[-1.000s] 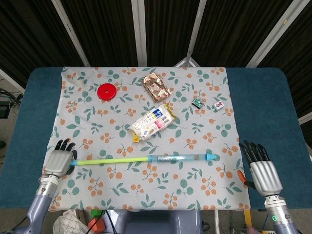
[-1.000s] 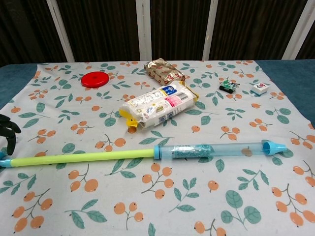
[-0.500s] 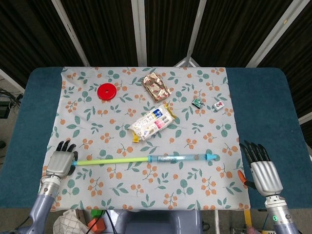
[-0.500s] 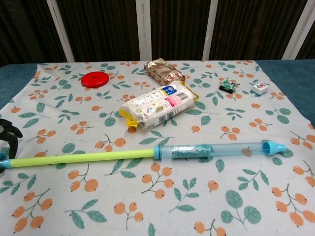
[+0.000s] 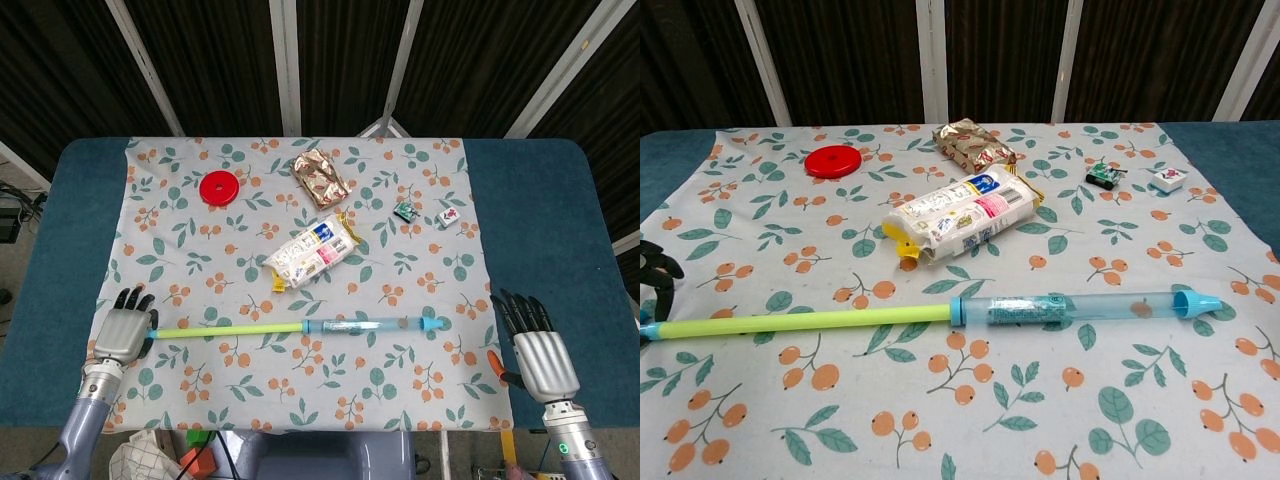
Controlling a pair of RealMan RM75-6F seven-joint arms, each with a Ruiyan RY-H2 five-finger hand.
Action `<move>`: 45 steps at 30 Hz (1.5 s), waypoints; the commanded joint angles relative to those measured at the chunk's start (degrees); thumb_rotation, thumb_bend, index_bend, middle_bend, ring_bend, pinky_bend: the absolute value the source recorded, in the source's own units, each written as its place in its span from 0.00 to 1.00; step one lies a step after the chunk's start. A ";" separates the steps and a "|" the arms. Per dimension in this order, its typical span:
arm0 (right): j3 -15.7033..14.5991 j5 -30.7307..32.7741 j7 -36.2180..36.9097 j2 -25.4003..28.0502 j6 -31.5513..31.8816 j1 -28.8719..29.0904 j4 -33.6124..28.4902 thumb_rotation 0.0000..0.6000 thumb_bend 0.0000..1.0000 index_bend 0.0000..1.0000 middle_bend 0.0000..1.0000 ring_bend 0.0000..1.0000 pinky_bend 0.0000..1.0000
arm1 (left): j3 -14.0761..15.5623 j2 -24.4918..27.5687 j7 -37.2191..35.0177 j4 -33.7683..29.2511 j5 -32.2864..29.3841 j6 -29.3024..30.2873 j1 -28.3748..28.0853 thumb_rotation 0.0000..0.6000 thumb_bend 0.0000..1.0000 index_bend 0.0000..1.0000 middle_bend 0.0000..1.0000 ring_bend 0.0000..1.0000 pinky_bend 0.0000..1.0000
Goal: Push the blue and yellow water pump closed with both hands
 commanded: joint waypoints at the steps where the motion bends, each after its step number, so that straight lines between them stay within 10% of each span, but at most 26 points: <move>1: 0.03 0.15 -0.10 0.01 -0.08 0.01 -0.09 1.00 0.39 0.00 0.00 0.00 0.00 | 0.21 -0.11 0.09 0.27 0.30 0.04 -0.16 1.00 0.58 0.56 0.17 0.00 0.00; 45: 2.36 21.10 -25.62 -11.14 -11.76 8.19 -8.43 1.00 0.39 0.18 0.00 0.00 0.00 | -1.40 0.20 -1.51 -9.04 3.36 4.87 -0.69 1.00 0.58 0.58 0.17 0.00 0.00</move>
